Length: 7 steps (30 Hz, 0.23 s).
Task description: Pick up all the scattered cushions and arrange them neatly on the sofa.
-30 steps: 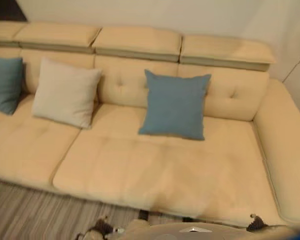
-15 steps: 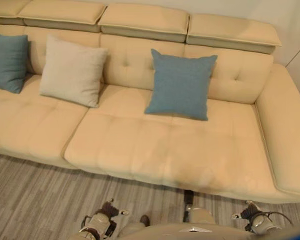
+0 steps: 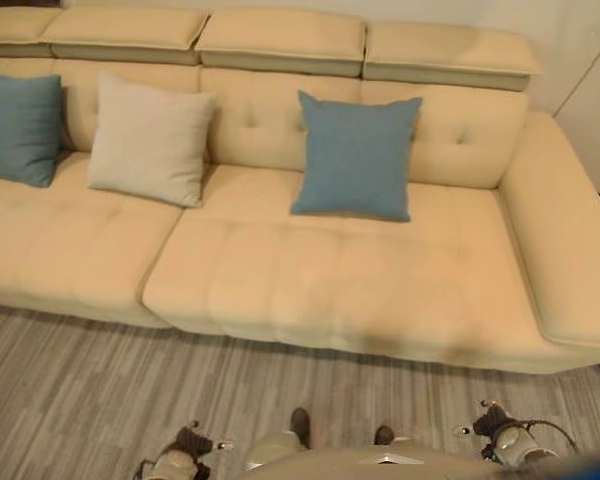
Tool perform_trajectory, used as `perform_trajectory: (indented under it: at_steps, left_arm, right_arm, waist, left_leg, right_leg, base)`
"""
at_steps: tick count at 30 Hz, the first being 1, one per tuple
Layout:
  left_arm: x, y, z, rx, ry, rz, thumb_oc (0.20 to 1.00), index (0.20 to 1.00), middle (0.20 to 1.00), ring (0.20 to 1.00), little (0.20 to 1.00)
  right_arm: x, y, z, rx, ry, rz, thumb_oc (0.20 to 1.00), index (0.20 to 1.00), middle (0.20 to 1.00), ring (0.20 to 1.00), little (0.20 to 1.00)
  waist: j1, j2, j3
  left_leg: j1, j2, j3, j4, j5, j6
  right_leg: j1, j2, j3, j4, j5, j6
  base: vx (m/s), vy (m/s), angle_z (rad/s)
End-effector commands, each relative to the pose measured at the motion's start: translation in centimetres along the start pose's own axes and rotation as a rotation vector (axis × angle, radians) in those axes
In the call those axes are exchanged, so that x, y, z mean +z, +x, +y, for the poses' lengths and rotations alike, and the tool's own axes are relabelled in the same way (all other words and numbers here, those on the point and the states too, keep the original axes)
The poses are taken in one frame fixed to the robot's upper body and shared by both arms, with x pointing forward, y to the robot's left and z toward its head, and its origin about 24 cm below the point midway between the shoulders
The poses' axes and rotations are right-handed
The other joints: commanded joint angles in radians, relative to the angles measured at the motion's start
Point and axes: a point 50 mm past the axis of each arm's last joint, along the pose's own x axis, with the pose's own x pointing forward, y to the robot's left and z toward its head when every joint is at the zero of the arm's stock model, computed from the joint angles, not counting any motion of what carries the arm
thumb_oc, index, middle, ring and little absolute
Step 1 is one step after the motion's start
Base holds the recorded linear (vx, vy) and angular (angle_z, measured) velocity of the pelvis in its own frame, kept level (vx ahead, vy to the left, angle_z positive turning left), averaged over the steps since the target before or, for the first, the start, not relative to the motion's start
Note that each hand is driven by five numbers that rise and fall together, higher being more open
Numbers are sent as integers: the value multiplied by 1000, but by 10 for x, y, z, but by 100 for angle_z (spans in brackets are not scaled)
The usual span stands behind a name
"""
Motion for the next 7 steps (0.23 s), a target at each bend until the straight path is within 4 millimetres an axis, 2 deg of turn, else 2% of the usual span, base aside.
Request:
perform_trajectory:
  at_steps: [1,7]
  left_arm:
    - [16,4,15,51,-37,-9,1000,1000,1000,1000,1000]
    - [16,5,16,46,-12,-8,1000,1000,1000,1000,1000]
  right_arm:
    - [-5,2,-17,-52,34,36,1000,1000,1000,1000,1000]
    - [-14,1,-10,-35,43,66,1000,1000,1000,1000,1000]
  waist:
    - [-6,-38,-1]
    - [-8,-39,-6]
  left_leg:
    - [-14,-52,-98,18,-90,-8]
    - [29,-39,-94,-21,-77,-22]
  right_leg:
    - [-39,-21,8,-10,61,51]
    - [5,-10,-9,-51,66,50]
  base:
    - [9,-39,-1]
    - [25,-25,2]
